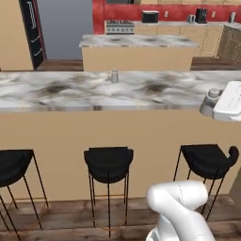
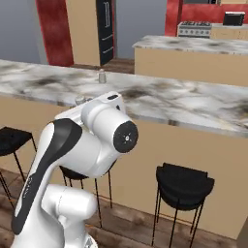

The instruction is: The dining table condiment station is running low on shaker. Refill the condiment station by opening the cabinet and taking the shaker from the cabinet and placing it on the dining table.

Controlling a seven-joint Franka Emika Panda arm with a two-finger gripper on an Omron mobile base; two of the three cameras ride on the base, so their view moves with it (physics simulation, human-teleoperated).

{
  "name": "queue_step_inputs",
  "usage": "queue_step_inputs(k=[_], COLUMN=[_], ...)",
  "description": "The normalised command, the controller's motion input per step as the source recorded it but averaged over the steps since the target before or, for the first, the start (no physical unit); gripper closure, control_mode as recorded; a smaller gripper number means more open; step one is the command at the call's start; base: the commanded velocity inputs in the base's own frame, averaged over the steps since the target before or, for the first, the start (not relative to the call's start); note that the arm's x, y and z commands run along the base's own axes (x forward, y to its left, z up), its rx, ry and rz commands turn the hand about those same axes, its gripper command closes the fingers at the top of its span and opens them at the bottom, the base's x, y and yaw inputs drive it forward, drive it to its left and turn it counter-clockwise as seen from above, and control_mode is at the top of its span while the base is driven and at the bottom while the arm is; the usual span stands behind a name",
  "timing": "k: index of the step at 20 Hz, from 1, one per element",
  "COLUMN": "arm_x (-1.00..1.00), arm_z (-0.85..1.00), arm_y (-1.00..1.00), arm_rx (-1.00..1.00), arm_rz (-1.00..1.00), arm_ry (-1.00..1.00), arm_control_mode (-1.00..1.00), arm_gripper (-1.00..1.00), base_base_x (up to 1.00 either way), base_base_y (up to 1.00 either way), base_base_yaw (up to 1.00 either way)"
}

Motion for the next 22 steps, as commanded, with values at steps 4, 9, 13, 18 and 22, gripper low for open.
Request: queue_step_inputs(k=[4, 9, 13, 18, 22], arm_x=[0.0, 0.0, 0.75, 1.0, 1.0], arm_z=[0.0, 0.0, -0.03, -0.18, -0.23], arm_y=[0.0, 0.0, 0.04, 0.31, 0.36], arm_rx=[0.0, 0.0, 0.09, 0.04, 0.0], arm_rz=[0.0, 0.0, 0.22, 0.29, 0.22], arm_ry=[0.0, 0.0, 0.06, 0.11, 0.15], arm_control_mode=[1.0, 1.0, -1.0, -1.0, -1.0], arm_gripper=[1.0, 1.0, 1.0, 1.0, 1.0], base_base_x=[1.0, 0.91, 0.25, 0.0, 0.0], base_base_y=[0.15, 0.02, 0.0, 0.0, 0.0], base_base_yaw=[-0.29, 0.03, 0.06, 0.0, 0.0])
